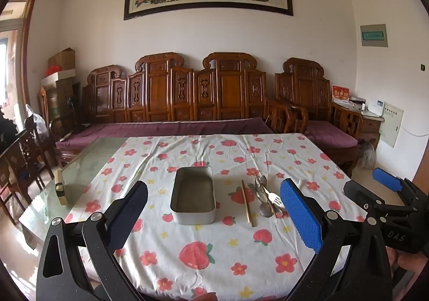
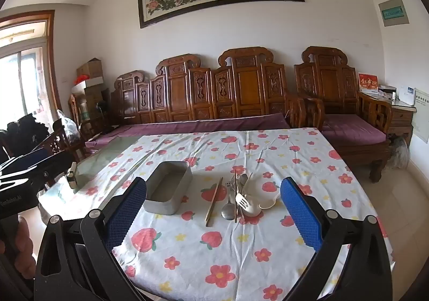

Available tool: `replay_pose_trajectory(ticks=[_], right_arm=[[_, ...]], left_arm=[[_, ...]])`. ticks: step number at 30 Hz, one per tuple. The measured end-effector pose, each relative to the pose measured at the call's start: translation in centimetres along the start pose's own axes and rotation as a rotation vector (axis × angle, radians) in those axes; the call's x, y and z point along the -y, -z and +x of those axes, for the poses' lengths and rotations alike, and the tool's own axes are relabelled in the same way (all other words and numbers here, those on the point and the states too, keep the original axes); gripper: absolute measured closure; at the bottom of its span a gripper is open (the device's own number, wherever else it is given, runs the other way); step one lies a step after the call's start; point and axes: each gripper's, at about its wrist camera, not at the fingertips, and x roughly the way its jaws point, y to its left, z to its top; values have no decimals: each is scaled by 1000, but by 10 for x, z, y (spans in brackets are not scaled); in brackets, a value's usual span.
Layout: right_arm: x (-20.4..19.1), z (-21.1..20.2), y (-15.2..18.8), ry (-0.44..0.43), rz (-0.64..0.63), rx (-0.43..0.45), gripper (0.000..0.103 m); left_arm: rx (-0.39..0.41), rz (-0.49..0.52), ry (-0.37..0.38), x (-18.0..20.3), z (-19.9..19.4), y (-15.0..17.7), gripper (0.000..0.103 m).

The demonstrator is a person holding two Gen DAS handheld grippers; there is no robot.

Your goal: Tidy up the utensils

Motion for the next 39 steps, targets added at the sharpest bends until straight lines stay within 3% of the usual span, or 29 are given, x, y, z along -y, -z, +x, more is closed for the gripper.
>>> replay_pose_trajectory(ticks=[39], right_arm=[[0, -2, 0, 1, -3, 6, 3]], left_arm=[[2, 10, -4, 1, 0, 0, 8]])
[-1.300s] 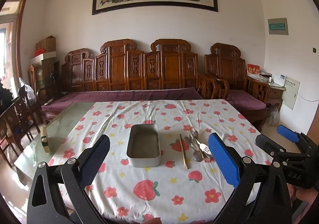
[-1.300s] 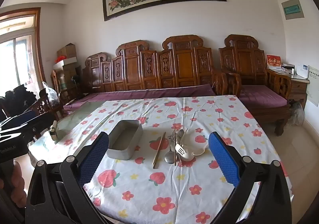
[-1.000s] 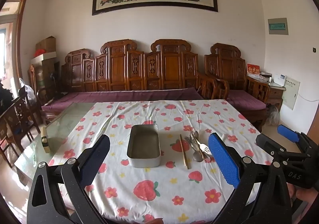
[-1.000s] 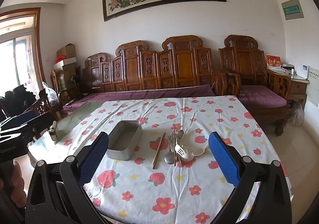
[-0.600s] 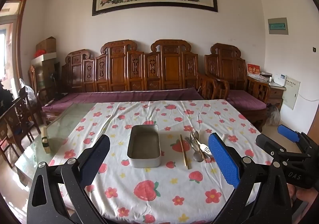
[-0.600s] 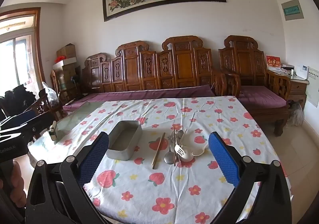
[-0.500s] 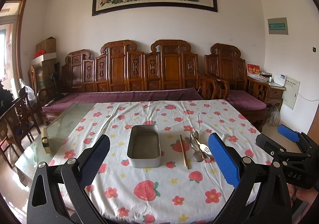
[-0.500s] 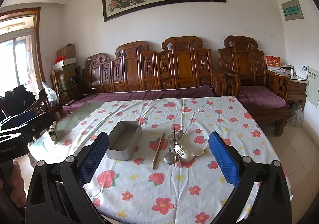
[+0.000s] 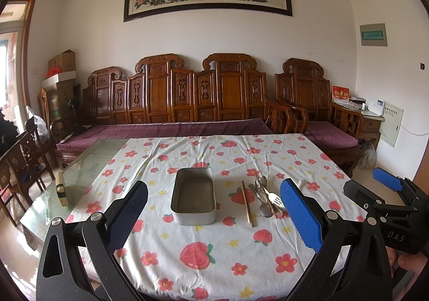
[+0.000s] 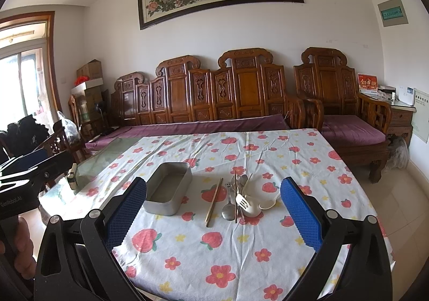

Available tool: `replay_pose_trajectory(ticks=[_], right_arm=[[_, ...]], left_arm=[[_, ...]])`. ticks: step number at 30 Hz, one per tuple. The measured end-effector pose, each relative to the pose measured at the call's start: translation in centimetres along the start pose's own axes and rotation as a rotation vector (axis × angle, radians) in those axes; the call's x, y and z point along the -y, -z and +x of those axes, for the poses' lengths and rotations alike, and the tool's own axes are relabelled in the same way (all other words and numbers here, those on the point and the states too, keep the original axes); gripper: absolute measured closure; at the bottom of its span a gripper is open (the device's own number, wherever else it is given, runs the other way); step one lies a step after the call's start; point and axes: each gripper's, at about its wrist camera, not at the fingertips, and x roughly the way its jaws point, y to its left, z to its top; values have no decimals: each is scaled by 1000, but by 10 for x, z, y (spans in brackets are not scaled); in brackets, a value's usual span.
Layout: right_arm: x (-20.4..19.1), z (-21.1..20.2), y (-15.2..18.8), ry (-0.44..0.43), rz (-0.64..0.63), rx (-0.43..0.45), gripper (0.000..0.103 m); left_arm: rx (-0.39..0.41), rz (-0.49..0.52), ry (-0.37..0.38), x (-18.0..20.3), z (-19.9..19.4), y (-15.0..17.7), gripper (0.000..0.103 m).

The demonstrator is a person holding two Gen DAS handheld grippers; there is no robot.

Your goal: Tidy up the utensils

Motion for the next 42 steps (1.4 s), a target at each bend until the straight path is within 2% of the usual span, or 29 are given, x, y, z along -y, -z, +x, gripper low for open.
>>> replay_pose_trajectory(ticks=[42], right_arm=[[0, 1, 0, -1, 1, -1, 3]], left_arm=[[4, 2, 1, -2, 0, -2, 8]])
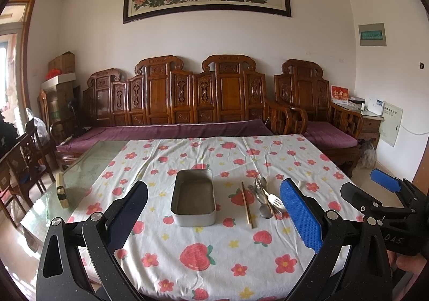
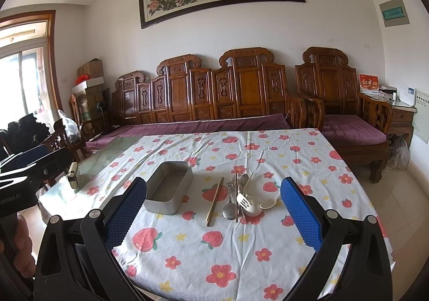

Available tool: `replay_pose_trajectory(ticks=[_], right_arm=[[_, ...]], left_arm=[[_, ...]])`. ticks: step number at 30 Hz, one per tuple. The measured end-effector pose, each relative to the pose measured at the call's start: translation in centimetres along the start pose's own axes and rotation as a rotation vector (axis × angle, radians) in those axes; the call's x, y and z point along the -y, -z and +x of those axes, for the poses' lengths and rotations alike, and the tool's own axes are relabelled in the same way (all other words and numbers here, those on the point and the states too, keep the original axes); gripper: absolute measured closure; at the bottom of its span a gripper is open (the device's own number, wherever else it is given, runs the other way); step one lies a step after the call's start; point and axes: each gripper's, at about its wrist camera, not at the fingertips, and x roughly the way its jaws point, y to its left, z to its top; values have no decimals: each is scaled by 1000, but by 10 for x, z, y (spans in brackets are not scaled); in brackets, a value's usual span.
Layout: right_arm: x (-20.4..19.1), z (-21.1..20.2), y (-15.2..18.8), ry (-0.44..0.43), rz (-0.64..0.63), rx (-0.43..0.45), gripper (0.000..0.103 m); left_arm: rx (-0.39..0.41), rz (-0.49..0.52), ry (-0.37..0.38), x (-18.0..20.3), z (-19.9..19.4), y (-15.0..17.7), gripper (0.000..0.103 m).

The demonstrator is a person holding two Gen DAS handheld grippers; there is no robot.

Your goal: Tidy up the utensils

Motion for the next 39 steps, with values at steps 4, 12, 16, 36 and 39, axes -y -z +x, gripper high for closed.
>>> replay_pose_trajectory(ticks=[4, 12, 16, 36, 39], right_arm=[[0, 0, 0, 0, 1, -1, 3], [0, 1, 1, 1, 1, -4, 3], [-4, 0, 1, 4, 3, -11, 3], [22, 63, 21, -2, -26, -118, 12], [29, 75, 23, -2, -25, -134, 17]], left_arm=[[-1, 1, -1, 0, 0, 0, 8], [-12, 1, 3, 5, -2, -4, 8], [-30, 6, 4, 5, 4, -1, 8], [-168, 21, 41, 1, 76, 27, 8], [-193, 20, 50, 2, 93, 30, 8]])
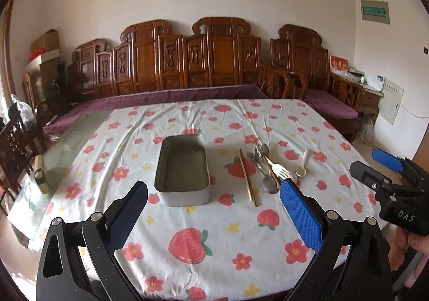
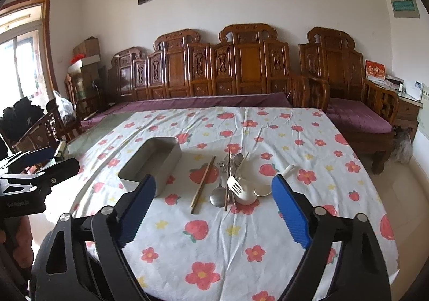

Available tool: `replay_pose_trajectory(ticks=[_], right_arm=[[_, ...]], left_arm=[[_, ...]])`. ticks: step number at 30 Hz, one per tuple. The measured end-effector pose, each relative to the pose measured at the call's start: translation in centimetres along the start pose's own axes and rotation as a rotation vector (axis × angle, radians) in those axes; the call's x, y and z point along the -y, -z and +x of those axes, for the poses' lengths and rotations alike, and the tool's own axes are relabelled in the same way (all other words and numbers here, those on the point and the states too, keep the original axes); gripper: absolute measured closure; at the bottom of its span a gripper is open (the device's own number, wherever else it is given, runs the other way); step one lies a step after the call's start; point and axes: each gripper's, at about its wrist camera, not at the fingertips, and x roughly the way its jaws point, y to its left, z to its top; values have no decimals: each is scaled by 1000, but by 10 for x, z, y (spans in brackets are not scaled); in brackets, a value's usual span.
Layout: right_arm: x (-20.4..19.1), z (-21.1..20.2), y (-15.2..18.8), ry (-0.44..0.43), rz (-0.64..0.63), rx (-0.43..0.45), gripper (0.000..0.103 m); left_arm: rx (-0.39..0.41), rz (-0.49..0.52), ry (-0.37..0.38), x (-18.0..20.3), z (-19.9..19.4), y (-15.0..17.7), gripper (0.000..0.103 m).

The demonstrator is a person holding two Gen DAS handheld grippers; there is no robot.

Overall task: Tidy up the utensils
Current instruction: 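Reach the right tool to the white plastic fork and close on it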

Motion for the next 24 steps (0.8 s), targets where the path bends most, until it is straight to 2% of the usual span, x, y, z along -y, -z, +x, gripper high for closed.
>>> replay_pose_trajectory(ticks=[5, 15, 24], right_arm=[[17, 31, 4, 12, 21, -67, 31], [48, 76, -13, 17, 46, -170, 39], [59, 124, -23, -53, 21, -283, 48]], left_arm=[[-42, 7, 20, 3, 26, -1, 8], [-158, 74, 92, 18, 81, -22, 8], [-234, 98, 115, 17, 118, -34, 8]])
